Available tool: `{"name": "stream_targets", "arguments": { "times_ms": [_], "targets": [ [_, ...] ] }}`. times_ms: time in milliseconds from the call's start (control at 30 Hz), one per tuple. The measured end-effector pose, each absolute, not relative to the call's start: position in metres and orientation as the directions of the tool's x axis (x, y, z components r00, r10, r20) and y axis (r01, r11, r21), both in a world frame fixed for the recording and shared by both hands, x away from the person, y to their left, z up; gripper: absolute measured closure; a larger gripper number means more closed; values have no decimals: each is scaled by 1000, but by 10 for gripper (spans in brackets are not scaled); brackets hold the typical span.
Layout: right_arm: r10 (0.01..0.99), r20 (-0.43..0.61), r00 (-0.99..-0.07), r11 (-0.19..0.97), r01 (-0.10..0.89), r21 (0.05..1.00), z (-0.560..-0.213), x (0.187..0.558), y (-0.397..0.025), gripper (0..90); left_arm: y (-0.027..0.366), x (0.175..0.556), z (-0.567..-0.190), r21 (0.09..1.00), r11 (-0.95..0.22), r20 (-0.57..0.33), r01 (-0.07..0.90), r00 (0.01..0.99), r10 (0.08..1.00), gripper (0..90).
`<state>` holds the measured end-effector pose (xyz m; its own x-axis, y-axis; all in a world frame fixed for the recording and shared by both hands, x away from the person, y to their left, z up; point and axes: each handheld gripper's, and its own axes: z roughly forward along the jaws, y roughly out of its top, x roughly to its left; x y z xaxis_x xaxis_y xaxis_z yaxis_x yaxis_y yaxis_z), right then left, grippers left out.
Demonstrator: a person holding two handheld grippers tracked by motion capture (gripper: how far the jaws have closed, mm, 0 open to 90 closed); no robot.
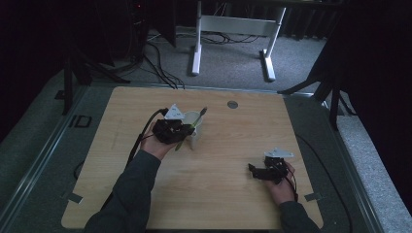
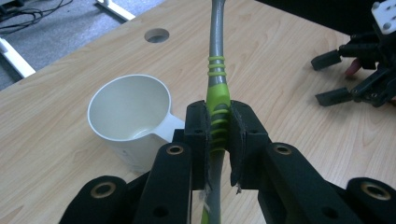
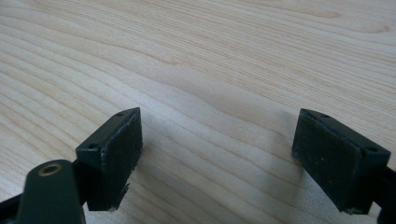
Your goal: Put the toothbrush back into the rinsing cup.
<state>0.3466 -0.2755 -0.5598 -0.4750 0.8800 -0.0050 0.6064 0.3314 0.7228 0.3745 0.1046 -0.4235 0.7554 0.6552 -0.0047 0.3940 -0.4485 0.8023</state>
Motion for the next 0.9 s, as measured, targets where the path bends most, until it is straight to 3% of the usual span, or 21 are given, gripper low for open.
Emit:
{"name": "stream_targets", "arguments": {
  "times_ms": [900],
  "targets": [
    [880,-4,-475,331,607,723,-560,347,-275,159,108,378,-420,867,-325,-51,378,716,696,792]
  ]
}}
